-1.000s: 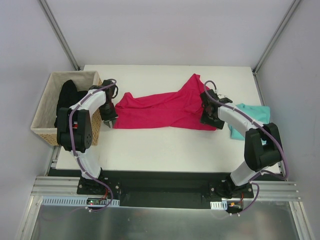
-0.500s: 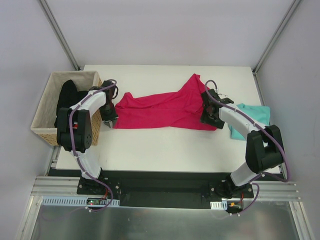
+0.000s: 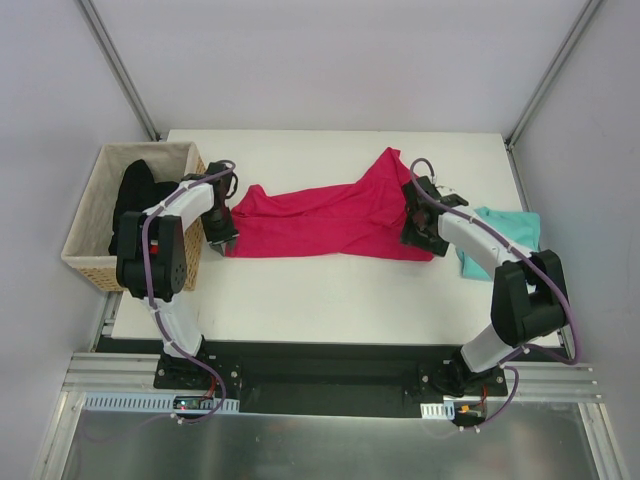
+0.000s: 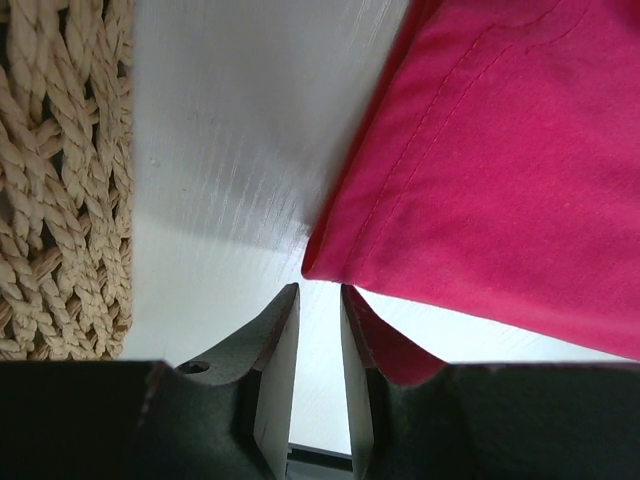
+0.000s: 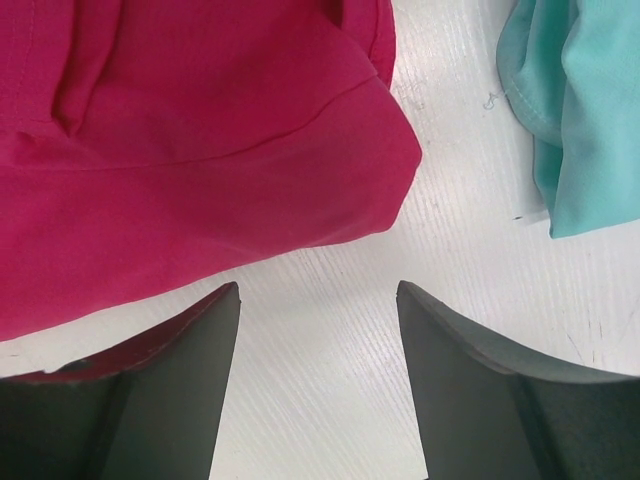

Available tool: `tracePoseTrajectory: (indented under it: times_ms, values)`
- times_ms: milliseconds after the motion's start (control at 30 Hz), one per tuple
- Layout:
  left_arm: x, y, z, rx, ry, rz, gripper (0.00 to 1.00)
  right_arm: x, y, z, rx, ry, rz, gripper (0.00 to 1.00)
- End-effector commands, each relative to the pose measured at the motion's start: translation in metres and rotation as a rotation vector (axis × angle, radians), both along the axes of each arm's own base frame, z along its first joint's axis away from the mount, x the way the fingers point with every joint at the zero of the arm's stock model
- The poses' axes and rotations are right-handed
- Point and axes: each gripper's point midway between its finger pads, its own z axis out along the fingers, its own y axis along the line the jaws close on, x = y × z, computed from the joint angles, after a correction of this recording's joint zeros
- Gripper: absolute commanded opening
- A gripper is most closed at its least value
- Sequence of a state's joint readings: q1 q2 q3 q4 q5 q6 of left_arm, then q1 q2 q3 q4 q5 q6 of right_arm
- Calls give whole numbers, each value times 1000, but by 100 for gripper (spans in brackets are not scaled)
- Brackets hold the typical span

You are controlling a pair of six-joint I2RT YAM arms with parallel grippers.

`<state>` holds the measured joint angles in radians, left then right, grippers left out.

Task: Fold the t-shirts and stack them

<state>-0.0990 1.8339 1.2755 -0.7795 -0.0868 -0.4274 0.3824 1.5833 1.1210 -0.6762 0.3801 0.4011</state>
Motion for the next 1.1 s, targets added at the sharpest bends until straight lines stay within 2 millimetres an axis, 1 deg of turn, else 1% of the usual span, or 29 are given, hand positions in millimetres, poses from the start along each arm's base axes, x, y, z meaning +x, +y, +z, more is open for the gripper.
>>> tracePoseTrajectory:
  times_ms: [0, 300, 433, 500, 533, 600, 633, 733, 900, 1067]
  values:
    - [3, -5, -1, -16, -6, -18, 23, 6, 4, 13, 10, -18, 16, 67]
    - [15, -8, -1, -29, -19, -37, 29, 6, 2, 19, 2, -23, 15, 68]
    - [17, -8, -3, -31, -17, -38, 29, 6, 0, 22, 1, -29, 10, 67]
    - [17, -8, -3, -31, -17, -38, 26, 4, -2, 23, -1, -27, 7, 67]
    - [17, -9, -4, -32, -15, -40, 21, 4, -1, 23, 0, -28, 7, 67]
    - [16, -9, -5, -34, -7, -42, 16, 3, -1, 23, 6, -29, 3, 67]
    - [15, -9, -6, -34, -4, -43, 9, 3, -2, 23, 6, -29, 1, 67]
    - [15, -10, -8, -38, -1, -40, 1, 3, -2, 23, 5, -30, -1, 67]
    - [15, -10, -6, -38, -4, -42, 0, 3, -2, 23, 3, -29, -3, 67]
    - [17, -9, -1, -33, -21, -43, 0, -3, -2, 15, 7, -4, 0, 67]
